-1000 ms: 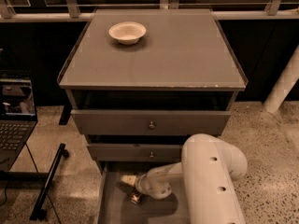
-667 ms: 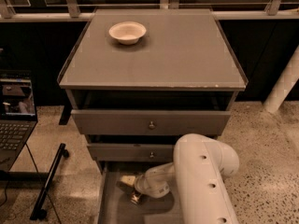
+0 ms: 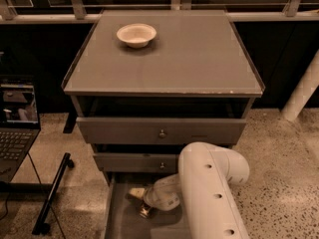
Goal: Pick orange can from bottom drawer and place on counter
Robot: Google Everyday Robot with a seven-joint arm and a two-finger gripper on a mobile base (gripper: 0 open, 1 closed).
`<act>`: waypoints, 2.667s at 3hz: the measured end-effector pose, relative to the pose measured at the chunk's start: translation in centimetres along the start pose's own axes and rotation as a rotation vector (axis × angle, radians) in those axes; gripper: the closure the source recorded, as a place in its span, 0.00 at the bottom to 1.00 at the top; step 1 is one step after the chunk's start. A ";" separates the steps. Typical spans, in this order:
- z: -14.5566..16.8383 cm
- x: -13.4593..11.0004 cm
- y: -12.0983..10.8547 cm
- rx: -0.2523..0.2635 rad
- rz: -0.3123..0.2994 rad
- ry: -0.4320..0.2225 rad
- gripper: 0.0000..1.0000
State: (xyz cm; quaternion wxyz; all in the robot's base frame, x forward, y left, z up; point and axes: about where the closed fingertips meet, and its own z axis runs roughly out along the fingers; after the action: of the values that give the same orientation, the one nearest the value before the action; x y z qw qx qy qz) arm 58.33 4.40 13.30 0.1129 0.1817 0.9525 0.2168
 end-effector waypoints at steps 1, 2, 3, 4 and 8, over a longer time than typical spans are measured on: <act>0.0 0.0 0.0 0.000 0.000 0.000 0.18; 0.0 0.0 0.0 0.000 0.000 0.000 0.42; 0.0 0.0 0.0 0.000 0.000 0.000 0.65; 0.0 0.0 0.0 0.000 0.000 0.000 0.87; -10.6 6.8 2.4 -0.314 -0.221 0.025 1.00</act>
Offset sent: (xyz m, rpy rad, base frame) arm 0.0000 0.0000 0.0000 0.0000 0.0000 0.0000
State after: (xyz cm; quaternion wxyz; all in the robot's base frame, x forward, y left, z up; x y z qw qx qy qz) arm 49.78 5.15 22.79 0.1513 0.0535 0.9224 0.3514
